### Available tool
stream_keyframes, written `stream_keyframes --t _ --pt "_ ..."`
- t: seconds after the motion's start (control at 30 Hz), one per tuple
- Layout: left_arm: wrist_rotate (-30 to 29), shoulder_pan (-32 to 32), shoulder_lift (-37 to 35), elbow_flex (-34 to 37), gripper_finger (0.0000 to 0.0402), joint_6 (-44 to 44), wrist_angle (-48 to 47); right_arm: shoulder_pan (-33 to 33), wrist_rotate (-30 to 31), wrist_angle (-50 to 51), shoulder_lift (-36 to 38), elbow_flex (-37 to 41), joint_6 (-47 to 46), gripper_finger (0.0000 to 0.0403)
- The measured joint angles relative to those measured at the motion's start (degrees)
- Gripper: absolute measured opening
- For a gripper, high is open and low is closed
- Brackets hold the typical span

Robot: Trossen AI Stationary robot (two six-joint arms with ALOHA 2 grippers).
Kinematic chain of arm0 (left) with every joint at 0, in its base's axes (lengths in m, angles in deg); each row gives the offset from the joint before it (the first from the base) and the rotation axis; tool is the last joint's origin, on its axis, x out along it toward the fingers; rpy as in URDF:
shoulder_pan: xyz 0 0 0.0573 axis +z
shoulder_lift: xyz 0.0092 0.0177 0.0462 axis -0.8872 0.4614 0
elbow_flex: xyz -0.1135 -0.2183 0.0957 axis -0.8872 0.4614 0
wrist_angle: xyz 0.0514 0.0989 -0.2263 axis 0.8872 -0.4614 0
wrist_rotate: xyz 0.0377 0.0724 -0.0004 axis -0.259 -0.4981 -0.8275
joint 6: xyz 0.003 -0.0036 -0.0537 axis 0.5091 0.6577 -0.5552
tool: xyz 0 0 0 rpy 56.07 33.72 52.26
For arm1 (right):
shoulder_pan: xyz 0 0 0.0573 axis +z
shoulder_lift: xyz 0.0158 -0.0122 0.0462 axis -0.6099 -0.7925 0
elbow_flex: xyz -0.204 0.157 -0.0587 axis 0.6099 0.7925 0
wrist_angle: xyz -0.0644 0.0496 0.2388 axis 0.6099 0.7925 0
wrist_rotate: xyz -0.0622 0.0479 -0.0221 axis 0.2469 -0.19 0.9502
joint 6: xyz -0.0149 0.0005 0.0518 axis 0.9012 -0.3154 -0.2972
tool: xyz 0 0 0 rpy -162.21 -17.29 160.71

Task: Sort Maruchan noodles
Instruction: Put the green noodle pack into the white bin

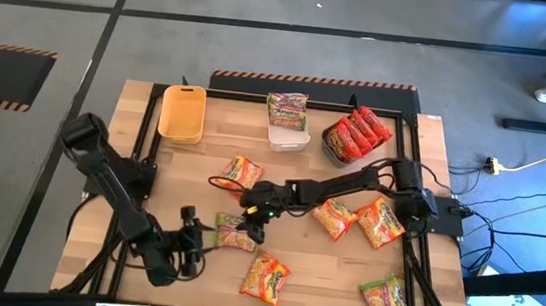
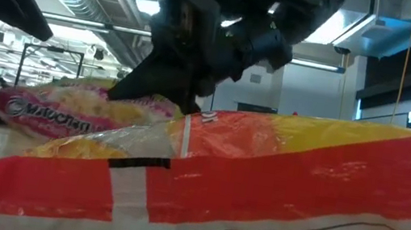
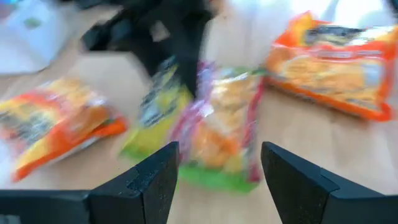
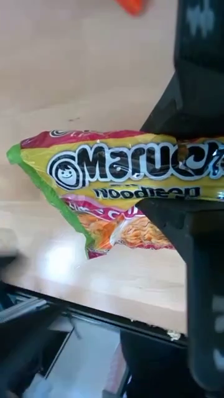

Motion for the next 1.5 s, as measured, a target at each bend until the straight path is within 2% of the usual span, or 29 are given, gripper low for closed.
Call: stream_keyframes --t 0.13,0.3,0.43,0.6,0.8,0.93,1.03,1.13,1.37,1.5 --pt "-0.04 -0.04 -2.89 0.00 0.0223 -5.86 -8.00 0.00 1.73 3.15 2.56 0.00 2.94 0.0089" --pt "-0.13 0.38 -3.36 0.02 0.0223 -5.89 -10.77 -0.79 2.11 6.57 5.04 0.02 6.12 0.0088" --pt "1.01 2.08 -3.36 0.00 0.0223 -3.55 -13.99 -1.76 -2.81 6.99 5.58 0.07 9.12 0.0088" --pt "1.24 7.01 -3.36 0.02 0.0223 -2.16 -19.60 -3.49 -5.56 7.60 5.58 0.07 14.78 0.0088" --pt "2.50 15.17 -3.68 0.26 0.0223 6.40 -19.43 -7.95 -8.42 8.00 6.72 0.11 19.71 0.0088" --pt "2.60 18.75 -5.74 3.53 0.0223 8.52 -17.36 -11.12 -8.91 12.35 9.09 0.11 20.65 0.0088" --pt "2.48 20.43 -9.53 7.34 0.0223 8.60 -13.13 -13.09 -8.38 17.05 11.51 0.11 22.48 0.0088" --pt "4.78 22.11 -14.66 11.50 0.0223 11.94 -5.78 -14.86 -4.93 21.57 14.61 0.11 24.35 0.0088" --pt "22.80 28.73 -25.72 20.90 0.0223 26.06 17.35 -18.17 3.08 28.28 22.24 0.13 26.63 0.0088" --pt "28.22 31.17 -29.08 24.03 0.0223 28.85 23.64 -20.57 8.21 32.82 26.84 0.15 29.26 0.0088"
